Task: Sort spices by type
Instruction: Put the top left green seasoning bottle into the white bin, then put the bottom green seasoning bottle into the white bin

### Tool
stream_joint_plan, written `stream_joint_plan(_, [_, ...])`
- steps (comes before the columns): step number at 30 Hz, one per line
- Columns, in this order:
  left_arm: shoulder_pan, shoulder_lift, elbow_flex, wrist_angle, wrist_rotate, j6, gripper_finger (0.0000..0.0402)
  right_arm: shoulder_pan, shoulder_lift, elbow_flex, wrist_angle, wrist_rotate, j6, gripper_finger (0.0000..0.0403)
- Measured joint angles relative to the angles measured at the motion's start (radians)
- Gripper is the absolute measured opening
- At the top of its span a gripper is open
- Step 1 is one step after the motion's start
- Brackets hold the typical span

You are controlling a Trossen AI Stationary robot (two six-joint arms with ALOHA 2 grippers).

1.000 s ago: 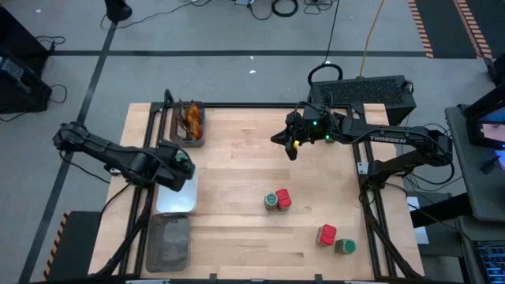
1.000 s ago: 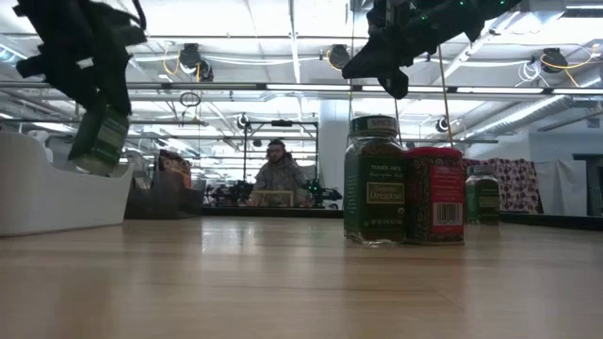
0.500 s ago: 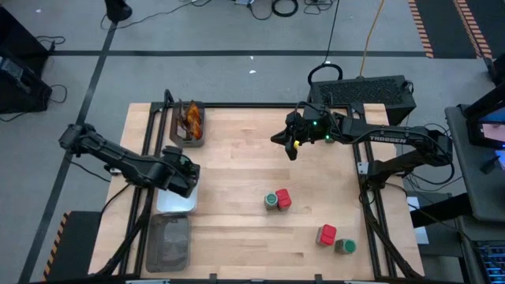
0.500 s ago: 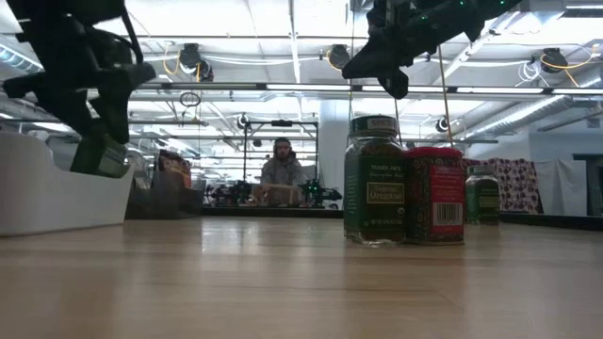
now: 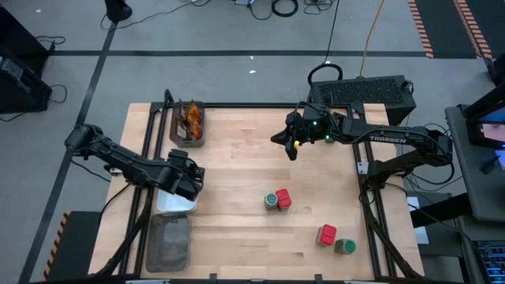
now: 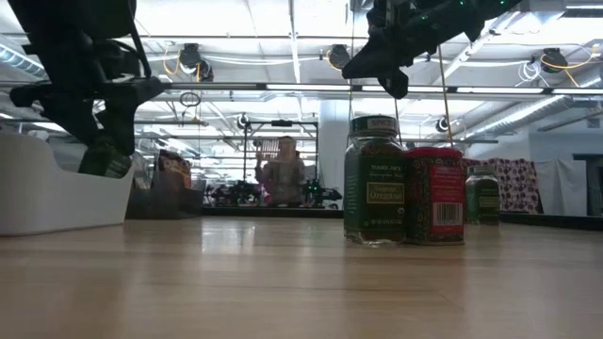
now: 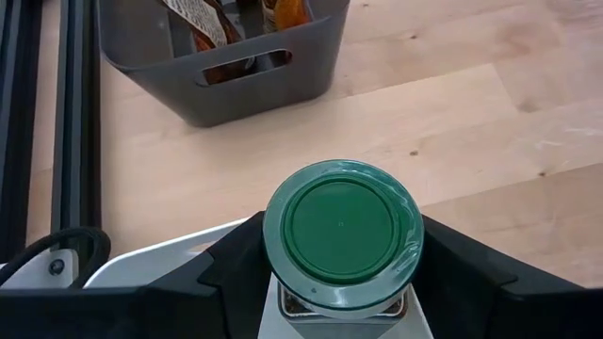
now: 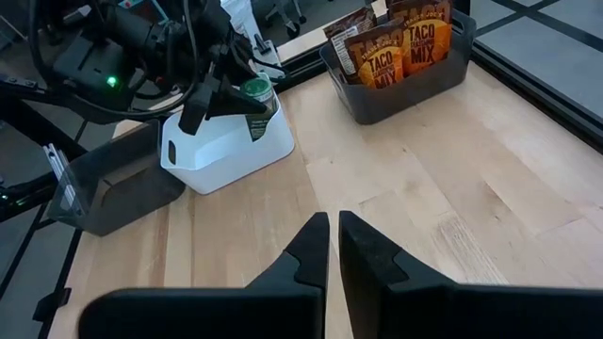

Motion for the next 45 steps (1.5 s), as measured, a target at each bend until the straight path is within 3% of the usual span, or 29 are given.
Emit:
stream_joint_plan(13, [0.000, 0.000, 0.000, -0.009, 0.032, 0.000, 0.0229, 0.000, 0.000, 0.000, 0.000, 0.000, -0.008, 0.0008])
stream_joint_plan(25, [0.003, -0.010, 0.007, -0.011, 0.051, 0.006, 0.0317, 0.000, 0.000, 0.000, 0.000, 0.000, -0.015, 0.0008])
stream_joint_plan(34, [0.003, -0.064, 0.102, -0.051, 0.023, 0.161, 0.0321, 0.000, 0.000, 0.000, 0.001, 0.000, -0.015, 0.0008])
stream_joint_plan(40, [0.003, -0.107, 0.200, -0.118, -0.072, 0.233, 0.0322, 0.000, 0.000, 0.000, 0.002, -0.006, -0.005, 0.0008])
stream_joint_plan(45, [0.003, -0.128, 0.267, -0.027, -0.133, 0.482, 0.0322, 0.011, 0.000, 0.001, 0.001, -0.006, 0.015, 0.0008])
